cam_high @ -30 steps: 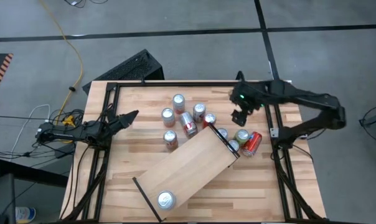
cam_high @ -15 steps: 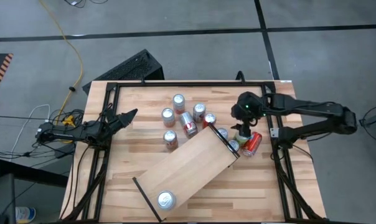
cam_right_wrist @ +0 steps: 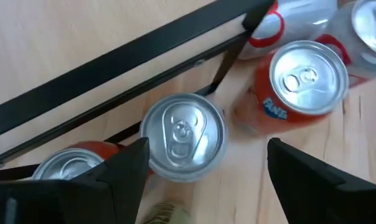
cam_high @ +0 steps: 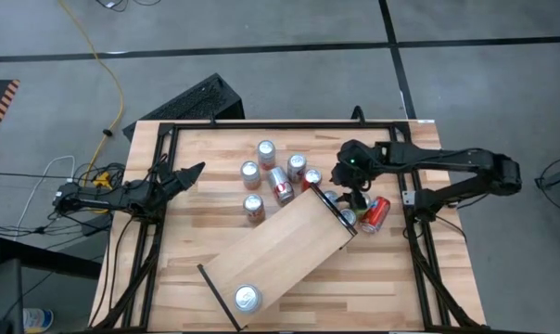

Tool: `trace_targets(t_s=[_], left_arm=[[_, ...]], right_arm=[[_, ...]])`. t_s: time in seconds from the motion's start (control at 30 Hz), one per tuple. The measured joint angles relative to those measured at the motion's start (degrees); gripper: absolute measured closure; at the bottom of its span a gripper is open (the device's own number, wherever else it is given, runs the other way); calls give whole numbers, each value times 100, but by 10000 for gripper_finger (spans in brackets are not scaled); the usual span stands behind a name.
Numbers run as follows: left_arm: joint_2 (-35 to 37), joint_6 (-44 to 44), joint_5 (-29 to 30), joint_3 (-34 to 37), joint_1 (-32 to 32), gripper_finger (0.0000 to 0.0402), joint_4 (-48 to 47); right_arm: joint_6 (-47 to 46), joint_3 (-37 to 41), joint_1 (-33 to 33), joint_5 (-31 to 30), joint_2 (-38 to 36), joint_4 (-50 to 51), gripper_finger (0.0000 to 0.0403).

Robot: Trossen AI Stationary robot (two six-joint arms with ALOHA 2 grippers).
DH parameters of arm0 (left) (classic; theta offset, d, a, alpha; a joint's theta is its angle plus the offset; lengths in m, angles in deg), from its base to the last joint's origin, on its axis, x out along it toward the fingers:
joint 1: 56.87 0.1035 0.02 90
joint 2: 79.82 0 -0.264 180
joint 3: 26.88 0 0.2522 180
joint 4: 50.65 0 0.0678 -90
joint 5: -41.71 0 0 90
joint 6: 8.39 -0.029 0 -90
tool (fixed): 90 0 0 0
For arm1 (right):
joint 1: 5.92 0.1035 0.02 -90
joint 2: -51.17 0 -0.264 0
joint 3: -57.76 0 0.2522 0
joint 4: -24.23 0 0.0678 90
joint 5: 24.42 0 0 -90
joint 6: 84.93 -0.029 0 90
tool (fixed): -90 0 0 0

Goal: Place canned beverage on shelf
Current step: Put the pink white soda can on the shelf aligned with the other pink white soda can

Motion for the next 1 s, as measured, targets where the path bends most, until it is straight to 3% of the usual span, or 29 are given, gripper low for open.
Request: trace_targets(t_s=[0.33,1.0], left_arm=[[0,-35,140,0,0,51,-17],[0,-13,311,0,0,51,-39]], right_arm=[[210,63,-1,424,7,-294,97],[445,609,70,421,9,-967,97]])
